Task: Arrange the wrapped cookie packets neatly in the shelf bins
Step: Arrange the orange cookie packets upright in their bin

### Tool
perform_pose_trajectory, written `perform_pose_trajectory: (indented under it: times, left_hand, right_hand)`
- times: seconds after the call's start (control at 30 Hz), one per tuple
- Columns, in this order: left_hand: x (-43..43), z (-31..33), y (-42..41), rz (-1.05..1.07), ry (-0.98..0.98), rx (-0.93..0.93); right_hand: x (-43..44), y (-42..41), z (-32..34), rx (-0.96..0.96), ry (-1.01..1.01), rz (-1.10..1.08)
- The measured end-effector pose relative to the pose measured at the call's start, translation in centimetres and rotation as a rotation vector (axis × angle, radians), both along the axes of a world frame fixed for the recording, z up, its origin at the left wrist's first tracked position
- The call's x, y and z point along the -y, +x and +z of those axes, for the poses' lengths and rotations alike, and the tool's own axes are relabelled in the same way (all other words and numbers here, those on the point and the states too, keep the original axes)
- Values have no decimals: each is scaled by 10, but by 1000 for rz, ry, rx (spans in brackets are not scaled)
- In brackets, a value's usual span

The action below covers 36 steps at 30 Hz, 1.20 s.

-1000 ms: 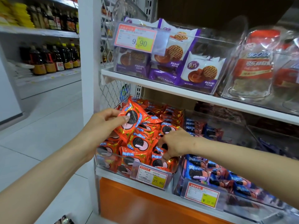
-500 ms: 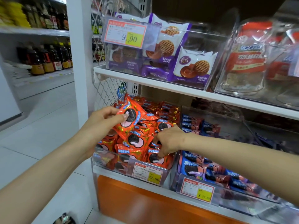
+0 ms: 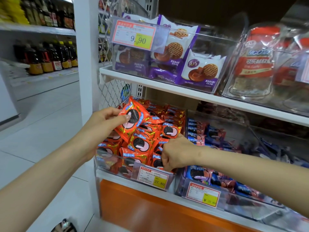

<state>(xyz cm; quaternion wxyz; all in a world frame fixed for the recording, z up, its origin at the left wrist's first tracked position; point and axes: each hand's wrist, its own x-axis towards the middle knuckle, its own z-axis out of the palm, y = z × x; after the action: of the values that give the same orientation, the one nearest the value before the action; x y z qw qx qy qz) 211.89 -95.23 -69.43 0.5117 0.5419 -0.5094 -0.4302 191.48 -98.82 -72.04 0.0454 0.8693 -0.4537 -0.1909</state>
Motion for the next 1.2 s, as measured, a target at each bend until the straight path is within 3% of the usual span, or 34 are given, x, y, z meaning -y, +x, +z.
perform_pose_trajectory:
  times: [0.17, 0.4, 0.53, 0.77, 1.0, 1.2]
  left_hand:
    - [-2, -1, 0, 0, -5, 0]
    - [-5, -3, 8, 7, -3, -9]
    - [-4, -3, 11, 4, 12, -12]
    - [-3, 0, 11, 2, -4, -27]
    - [-2, 1, 7, -18, 2, -25]
    - [-3, 0, 3, -28, 2, -15]
  right_hand:
    - [5, 6, -1, -120, -123, -55]
    - [21, 4, 6, -76, 94, -178]
    - [20, 5, -1, -126, -5, -130]
    - [25, -12, 18, 143, 45, -151]
    - [27, -1, -3, -97, 125, -26]
    - [25, -7, 20, 127, 112, -32]
